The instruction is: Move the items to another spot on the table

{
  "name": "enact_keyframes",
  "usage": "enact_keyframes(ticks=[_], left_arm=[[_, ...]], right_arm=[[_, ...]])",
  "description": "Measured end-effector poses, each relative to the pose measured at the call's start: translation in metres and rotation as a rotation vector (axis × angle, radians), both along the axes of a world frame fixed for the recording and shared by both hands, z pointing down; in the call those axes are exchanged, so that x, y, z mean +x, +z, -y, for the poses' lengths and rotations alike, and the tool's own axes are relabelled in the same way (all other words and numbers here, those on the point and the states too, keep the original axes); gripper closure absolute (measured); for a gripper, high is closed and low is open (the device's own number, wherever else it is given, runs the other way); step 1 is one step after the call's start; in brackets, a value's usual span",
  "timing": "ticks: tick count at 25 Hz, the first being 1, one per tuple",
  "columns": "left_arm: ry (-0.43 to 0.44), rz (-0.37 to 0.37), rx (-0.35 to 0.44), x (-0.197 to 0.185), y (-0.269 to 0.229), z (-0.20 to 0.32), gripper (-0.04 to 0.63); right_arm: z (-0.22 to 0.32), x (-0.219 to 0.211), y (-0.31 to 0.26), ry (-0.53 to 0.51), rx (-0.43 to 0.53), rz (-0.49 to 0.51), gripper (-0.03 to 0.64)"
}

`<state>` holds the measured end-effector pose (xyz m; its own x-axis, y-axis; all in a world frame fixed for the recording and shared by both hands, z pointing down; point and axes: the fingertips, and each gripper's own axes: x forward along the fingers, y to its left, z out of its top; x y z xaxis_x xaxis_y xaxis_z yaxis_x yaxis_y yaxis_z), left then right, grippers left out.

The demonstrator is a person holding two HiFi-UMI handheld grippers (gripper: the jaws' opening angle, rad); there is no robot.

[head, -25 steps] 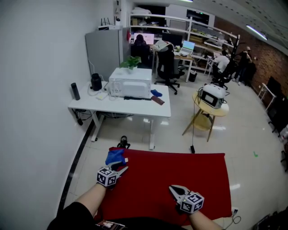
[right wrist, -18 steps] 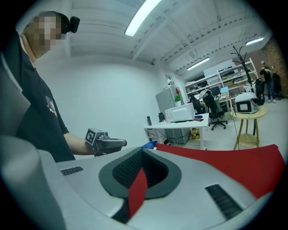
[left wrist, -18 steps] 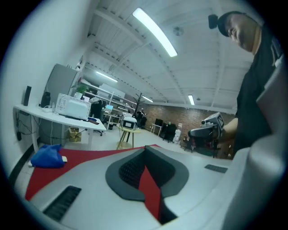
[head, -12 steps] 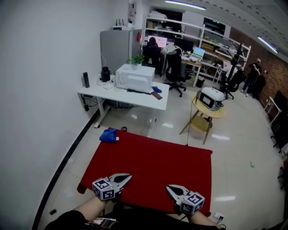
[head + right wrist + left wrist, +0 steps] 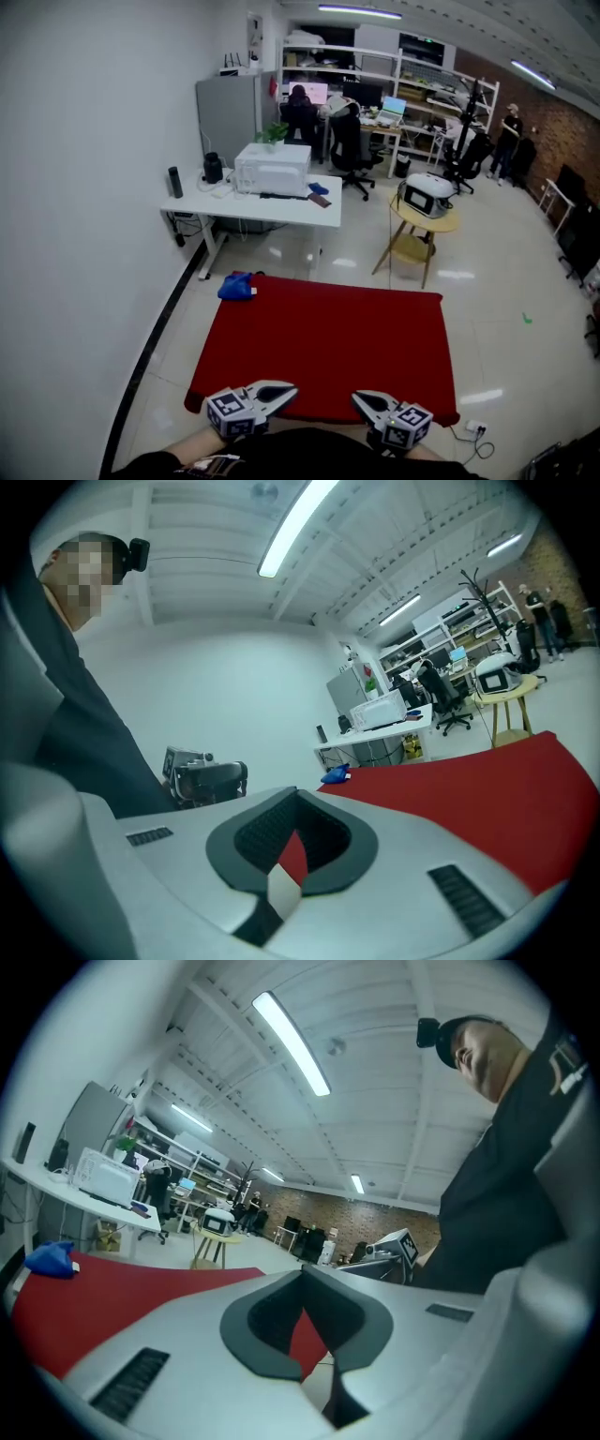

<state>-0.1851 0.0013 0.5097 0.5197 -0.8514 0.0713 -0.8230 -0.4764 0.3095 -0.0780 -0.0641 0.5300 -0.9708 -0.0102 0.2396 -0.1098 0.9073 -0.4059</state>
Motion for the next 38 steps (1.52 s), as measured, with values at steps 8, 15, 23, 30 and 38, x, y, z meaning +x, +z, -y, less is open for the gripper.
enact_keyframes(ticks=[8, 15, 23, 30, 38], left_arm=[[0.123, -0.053, -0.013, 0.019, -0.01, -0.039, 0.603], [0.047, -0.069, 0.031, 0.052, -0.026, -0.025, 0.603], [0.059, -0.084, -0.026, 0.092, -0.008, -0.019, 0.603], [0.059, -0.079, -0.018, 0.088, -0.011, -0.019, 0.604], [0.06, -0.089, -0.012, 0.086, -0.012, -0.018, 0.603]], right_arm=[[-0.056, -0.025, -0.014, -0.037, 0.061, 0.009, 0.624], [-0.043, 0.016, -0.03, -0.088, 0.087, 0.073, 0.626], [-0.039, 0.046, -0.035, -0.068, 0.003, 0.094, 0.627], [-0.039, 0.045, -0.027, -0.09, 0.06, 0.11, 0.627], [-0.037, 0.044, -0.028, -0.087, 0.071, 0.114, 0.627]])
